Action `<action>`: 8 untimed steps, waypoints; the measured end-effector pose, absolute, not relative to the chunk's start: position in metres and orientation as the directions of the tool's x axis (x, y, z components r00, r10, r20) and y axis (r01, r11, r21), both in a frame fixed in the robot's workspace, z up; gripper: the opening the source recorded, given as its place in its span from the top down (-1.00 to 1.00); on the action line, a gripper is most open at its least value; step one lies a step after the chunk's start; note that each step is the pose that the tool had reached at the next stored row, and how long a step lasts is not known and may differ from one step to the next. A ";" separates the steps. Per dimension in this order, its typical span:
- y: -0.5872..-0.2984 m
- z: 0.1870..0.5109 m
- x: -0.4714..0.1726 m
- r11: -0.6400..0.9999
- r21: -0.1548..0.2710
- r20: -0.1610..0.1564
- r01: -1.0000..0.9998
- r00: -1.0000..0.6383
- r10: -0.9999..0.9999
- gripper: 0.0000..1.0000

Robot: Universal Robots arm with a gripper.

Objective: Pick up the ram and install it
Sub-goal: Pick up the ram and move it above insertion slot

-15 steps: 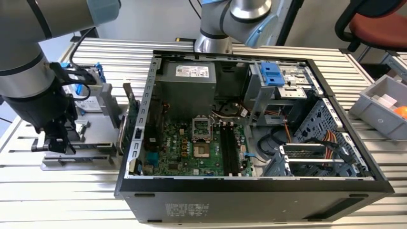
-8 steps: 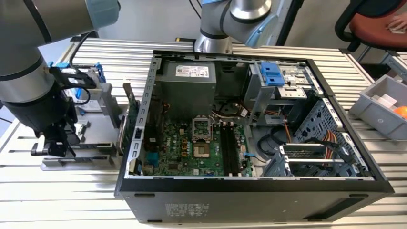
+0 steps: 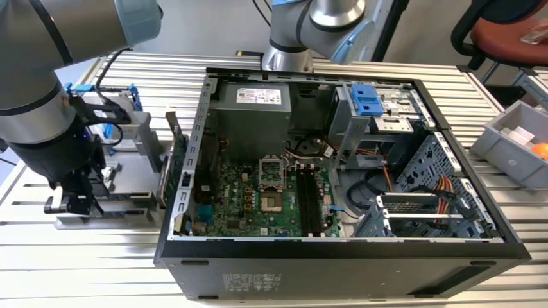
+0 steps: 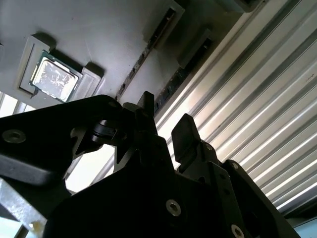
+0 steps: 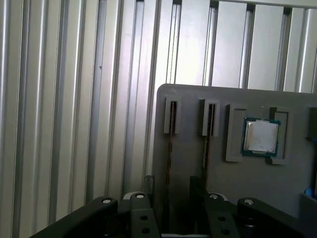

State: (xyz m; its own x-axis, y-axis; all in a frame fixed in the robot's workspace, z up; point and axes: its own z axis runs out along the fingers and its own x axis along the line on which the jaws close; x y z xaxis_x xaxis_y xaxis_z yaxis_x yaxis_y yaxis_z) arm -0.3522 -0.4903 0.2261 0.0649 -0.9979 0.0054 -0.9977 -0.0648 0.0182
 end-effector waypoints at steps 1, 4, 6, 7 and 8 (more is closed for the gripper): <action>-0.490 0.225 -0.352 -0.062 0.018 0.006 -0.998 0.063 -0.998 -1.00; -0.490 0.221 -0.352 -0.057 0.018 0.008 -0.998 0.057 -0.998 -1.00; -0.490 0.218 -0.352 -0.053 0.018 0.009 -0.998 0.054 -0.999 -1.00; -0.490 0.217 -0.352 -0.052 0.019 0.010 -0.998 0.052 -0.999 -1.00; -0.490 0.215 -0.352 -0.051 0.019 0.011 -0.999 0.051 -0.999 -1.00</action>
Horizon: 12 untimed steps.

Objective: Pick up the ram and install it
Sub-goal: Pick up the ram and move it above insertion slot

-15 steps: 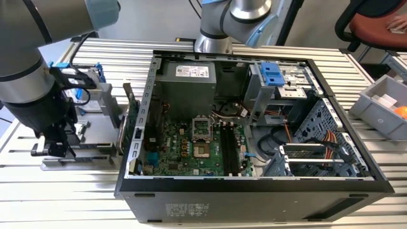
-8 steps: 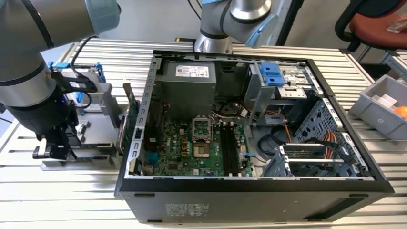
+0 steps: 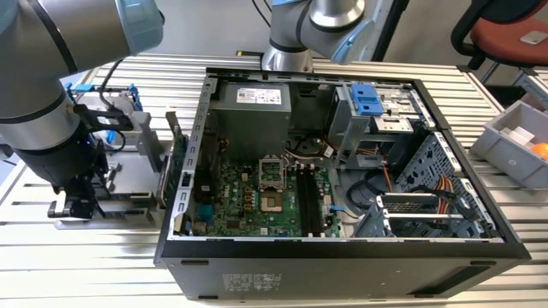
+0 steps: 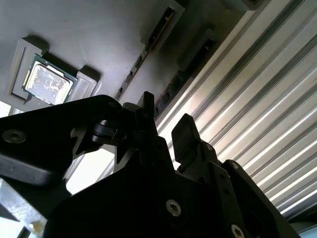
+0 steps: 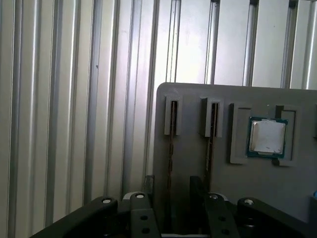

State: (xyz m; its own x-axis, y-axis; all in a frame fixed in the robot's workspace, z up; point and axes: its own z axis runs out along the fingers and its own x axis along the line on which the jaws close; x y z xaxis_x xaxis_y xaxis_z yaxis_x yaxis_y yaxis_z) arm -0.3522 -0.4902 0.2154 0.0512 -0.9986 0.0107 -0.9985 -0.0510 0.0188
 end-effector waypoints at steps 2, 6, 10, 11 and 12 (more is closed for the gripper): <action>-0.490 0.213 -0.352 -0.050 0.020 0.012 -0.999 0.050 -0.999 -1.00; -0.490 0.208 -0.352 -0.048 0.020 0.012 -0.999 0.048 -0.999 -1.00; -0.490 0.202 -0.352 -0.046 0.020 0.012 -0.999 0.047 -0.999 -1.00; -0.490 0.201 -0.352 -0.046 0.020 0.012 -0.999 0.046 -0.999 -1.00; -0.490 0.200 -0.352 -0.045 0.020 0.012 -0.999 0.046 -0.999 -1.00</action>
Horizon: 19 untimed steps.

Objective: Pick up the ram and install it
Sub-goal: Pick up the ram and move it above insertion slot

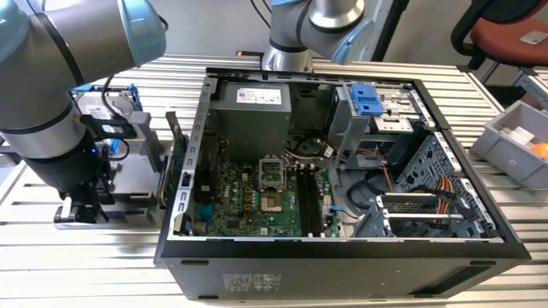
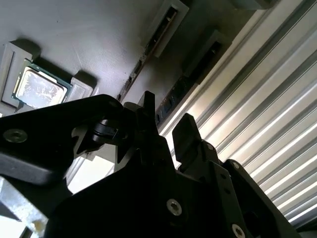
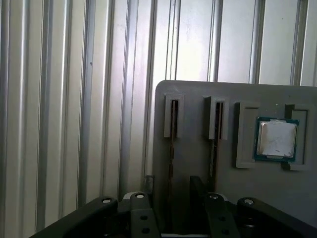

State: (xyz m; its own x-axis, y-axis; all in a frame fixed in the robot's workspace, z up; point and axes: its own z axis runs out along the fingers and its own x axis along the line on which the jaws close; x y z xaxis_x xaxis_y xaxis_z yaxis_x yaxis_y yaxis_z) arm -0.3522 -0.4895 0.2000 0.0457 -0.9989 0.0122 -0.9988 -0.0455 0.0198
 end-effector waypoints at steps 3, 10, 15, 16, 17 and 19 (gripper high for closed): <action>-0.489 0.197 -0.352 -0.043 0.020 0.012 -0.999 0.044 -0.999 -1.00; -0.489 0.192 -0.352 -0.040 0.020 0.013 -0.999 0.040 -0.999 -1.00; -0.489 0.192 -0.352 -0.040 0.020 0.012 -0.999 0.040 -0.999 -1.00; -0.489 0.192 -0.352 -0.040 0.020 0.012 -0.999 0.040 -0.999 -1.00; -0.489 0.192 -0.352 -0.040 0.020 0.008 -0.999 0.040 -0.999 -1.00; -0.489 0.192 -0.352 -0.040 0.019 -0.004 -0.999 0.040 -0.999 -1.00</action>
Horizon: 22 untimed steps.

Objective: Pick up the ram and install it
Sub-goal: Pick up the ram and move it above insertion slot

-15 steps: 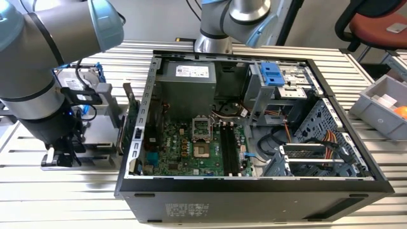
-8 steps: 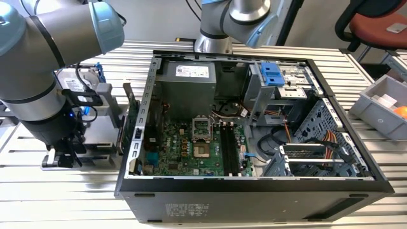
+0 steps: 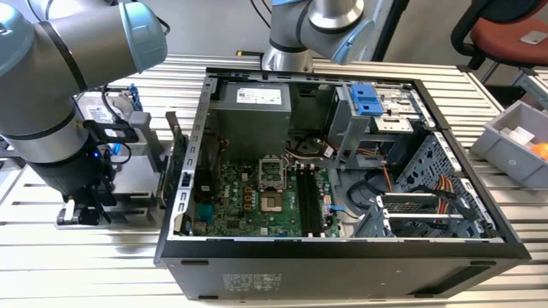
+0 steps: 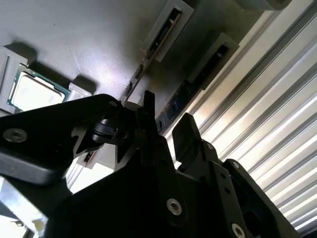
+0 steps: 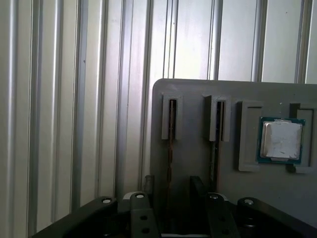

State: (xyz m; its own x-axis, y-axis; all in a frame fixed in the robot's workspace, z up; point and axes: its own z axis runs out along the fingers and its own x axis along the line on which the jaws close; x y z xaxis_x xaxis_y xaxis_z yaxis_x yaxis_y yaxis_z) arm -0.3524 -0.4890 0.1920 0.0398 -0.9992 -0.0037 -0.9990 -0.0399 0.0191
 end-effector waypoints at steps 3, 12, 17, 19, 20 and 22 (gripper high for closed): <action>-0.489 0.192 -0.352 -0.040 0.019 -0.006 -0.999 0.040 -0.999 -1.00; -0.489 0.192 -0.352 -0.040 0.020 -0.006 -0.999 0.040 -0.999 1.00; -0.489 0.192 -0.352 -0.040 0.020 -0.006 -0.999 0.040 -0.999 1.00; -0.489 0.192 -0.352 -0.040 0.020 -0.006 -0.999 0.040 -0.999 1.00; -0.489 0.192 -0.352 -0.040 0.020 -0.006 -0.999 0.040 -0.999 1.00; -0.489 0.192 -0.352 -0.040 0.020 -0.006 -0.999 0.040 -0.999 1.00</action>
